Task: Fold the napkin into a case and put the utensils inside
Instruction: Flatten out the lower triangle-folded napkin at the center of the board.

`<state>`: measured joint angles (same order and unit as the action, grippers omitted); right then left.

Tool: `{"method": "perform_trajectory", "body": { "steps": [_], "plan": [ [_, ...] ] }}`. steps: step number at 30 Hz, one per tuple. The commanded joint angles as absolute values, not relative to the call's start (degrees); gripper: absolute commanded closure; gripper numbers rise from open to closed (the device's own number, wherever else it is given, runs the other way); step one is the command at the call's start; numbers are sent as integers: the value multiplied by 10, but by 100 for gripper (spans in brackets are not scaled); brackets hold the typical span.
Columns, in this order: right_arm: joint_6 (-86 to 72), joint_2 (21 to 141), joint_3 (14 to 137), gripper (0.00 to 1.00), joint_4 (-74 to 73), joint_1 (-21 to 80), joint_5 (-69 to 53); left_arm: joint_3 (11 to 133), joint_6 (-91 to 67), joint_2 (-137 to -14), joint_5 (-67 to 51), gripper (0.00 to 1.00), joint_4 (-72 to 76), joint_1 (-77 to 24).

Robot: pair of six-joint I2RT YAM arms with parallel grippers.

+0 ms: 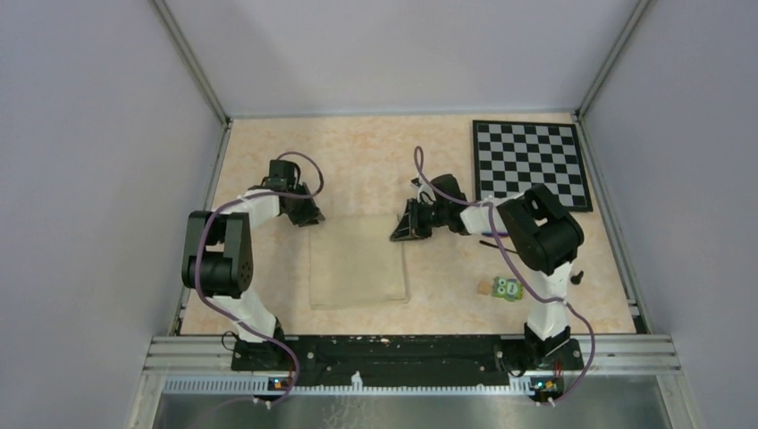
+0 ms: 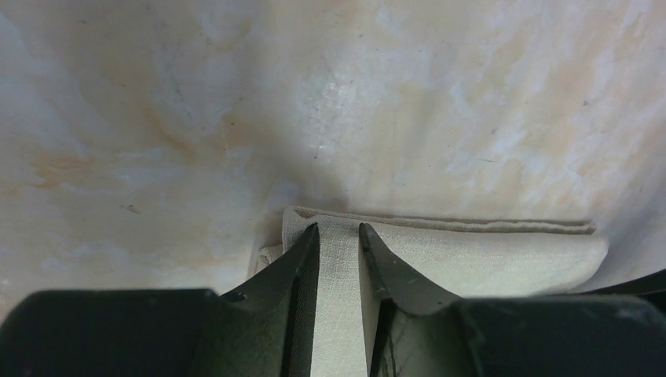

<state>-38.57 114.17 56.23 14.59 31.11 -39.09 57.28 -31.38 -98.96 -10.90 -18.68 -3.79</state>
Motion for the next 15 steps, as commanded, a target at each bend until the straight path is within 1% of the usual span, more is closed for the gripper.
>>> {"method": "perform_trajectory", "body": {
  "steps": [1, 5, 10, 12, 15],
  "plan": [
    [-304, 1151, 550, 84, 82, 270, -310, 530, -318, -998, -127, 69, -158, -49],
    [-248, 1124, 567, 84, 19, 261, -246, 504, -333, -1008, -153, 72, -131, -72],
    [-209, 1055, 589, 81, -69, 268, -179, 494, -346, -981, -162, 72, -130, -120],
    [-199, 1009, 597, 77, -107, 282, -172, 496, -346, -956, -165, 68, -141, -131],
    [-206, 957, 578, 71, -119, 312, -202, 507, -340, -915, -172, 62, -167, -133]
  ]
}}
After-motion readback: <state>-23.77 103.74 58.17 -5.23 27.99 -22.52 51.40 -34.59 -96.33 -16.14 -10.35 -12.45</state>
